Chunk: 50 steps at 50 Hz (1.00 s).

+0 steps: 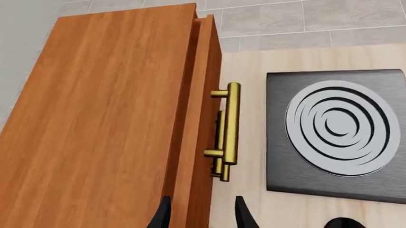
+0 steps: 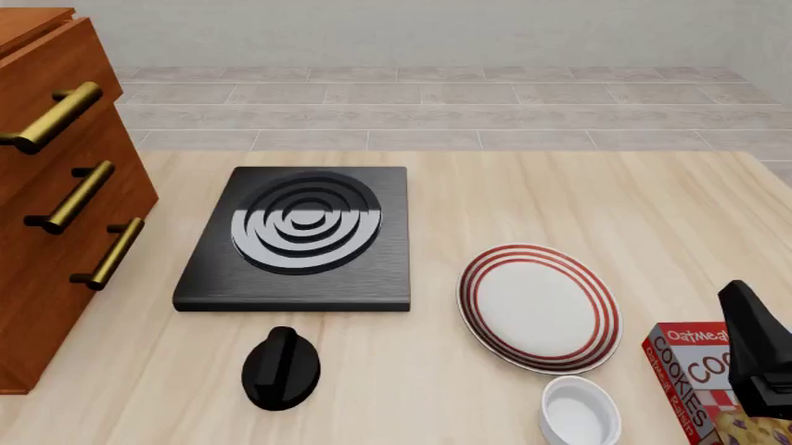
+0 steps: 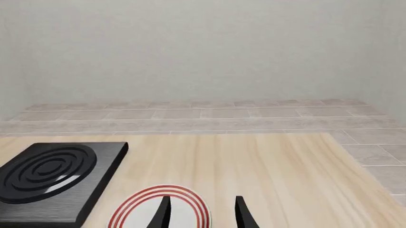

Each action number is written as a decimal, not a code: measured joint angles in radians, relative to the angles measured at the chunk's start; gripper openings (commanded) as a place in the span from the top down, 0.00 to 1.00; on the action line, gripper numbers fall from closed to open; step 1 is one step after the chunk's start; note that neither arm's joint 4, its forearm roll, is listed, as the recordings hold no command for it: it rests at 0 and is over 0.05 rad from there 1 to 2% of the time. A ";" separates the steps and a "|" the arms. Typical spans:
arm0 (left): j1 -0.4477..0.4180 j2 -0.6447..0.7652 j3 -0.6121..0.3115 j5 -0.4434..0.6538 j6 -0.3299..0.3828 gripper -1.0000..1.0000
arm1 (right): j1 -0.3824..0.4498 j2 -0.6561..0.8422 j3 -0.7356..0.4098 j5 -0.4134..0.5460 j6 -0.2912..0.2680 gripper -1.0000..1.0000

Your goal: Pick the akita bowl in the top layer of the wooden cabinet and place it on the plate.

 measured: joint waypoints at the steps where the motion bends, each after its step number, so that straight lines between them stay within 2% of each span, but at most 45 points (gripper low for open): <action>1: 0.001 0.001 0.004 -0.003 0.001 0.00 | 0.000 0.000 0.000 0.000 0.000 0.00; 50: 0.020 -0.021 0.091 -0.103 0.013 0.00 | 0.002 0.000 0.000 0.004 -0.001 0.00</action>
